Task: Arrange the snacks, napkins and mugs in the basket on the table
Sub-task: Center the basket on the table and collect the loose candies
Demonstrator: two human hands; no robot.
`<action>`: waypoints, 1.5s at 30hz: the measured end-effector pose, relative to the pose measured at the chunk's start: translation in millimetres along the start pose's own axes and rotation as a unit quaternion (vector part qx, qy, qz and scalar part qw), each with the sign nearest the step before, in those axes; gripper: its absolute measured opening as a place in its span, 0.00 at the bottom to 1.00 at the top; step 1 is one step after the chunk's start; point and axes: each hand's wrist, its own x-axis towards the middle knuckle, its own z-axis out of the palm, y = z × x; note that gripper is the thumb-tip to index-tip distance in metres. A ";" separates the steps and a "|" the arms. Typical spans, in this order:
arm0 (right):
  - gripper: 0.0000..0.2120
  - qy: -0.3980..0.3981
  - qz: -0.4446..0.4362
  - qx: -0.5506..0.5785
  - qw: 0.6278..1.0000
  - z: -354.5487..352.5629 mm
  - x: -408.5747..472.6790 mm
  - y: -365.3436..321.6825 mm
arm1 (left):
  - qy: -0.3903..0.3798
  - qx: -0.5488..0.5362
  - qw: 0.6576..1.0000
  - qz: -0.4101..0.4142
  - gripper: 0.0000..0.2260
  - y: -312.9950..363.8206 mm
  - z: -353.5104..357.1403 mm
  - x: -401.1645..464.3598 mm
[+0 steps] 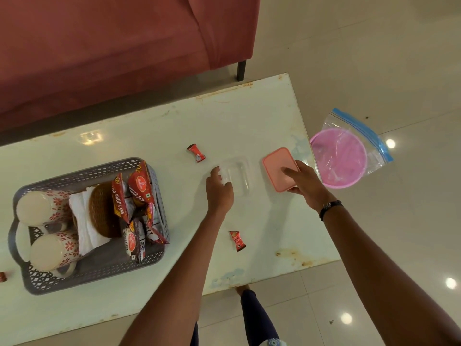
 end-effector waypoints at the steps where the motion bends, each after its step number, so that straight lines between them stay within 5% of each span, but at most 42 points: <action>1: 0.16 0.012 -0.006 -0.011 1.000 1.3 2.0 1.6 | -0.003 -0.003 1.000 -0.002 0.26 0.4 -0.7 0.1; 8: 0.26 0.157 -0.085 -0.232 0.956 17.4 -8.2 20.3 | -0.031 -0.045 0.998 -0.031 0.25 -5.9 -11.2 -8.1; 11: 0.22 0.207 -0.151 -0.261 0.931 31.2 -34.4 32.3 | -0.003 -0.053 0.998 -0.022 0.22 -12.0 -21.2 -22.9; 18: 0.14 0.059 -0.112 -0.283 0.951 98.6 -93.8 90.1 | -0.001 -0.044 0.998 -0.047 0.15 -53.7 -40.2 -67.9; 22: 0.14 0.069 -0.099 -0.314 0.942 127.6 -103.3 112.7 | -0.008 -0.058 0.995 -0.077 0.14 -82.2 -45.8 -85.5; 34: 0.02 -0.046 -0.194 -0.370 0.907 153.3 -103.1 66.7 | -0.019 -0.129 0.988 -0.085 0.11 -104.8 -68.7 -95.4; 39: 0.09 0.029 -0.336 -0.398 0.853 190.9 -62.4 -12.9 | -0.008 -0.147 0.988 -0.054 0.11 -86.7 -78.5 -83.4; 45: 0.17 0.070 -0.277 -0.599 0.748 225.7 12.0 -55.1 | -0.014 -0.184 0.983 -0.007 0.11 -79.9 -87.5 -65.5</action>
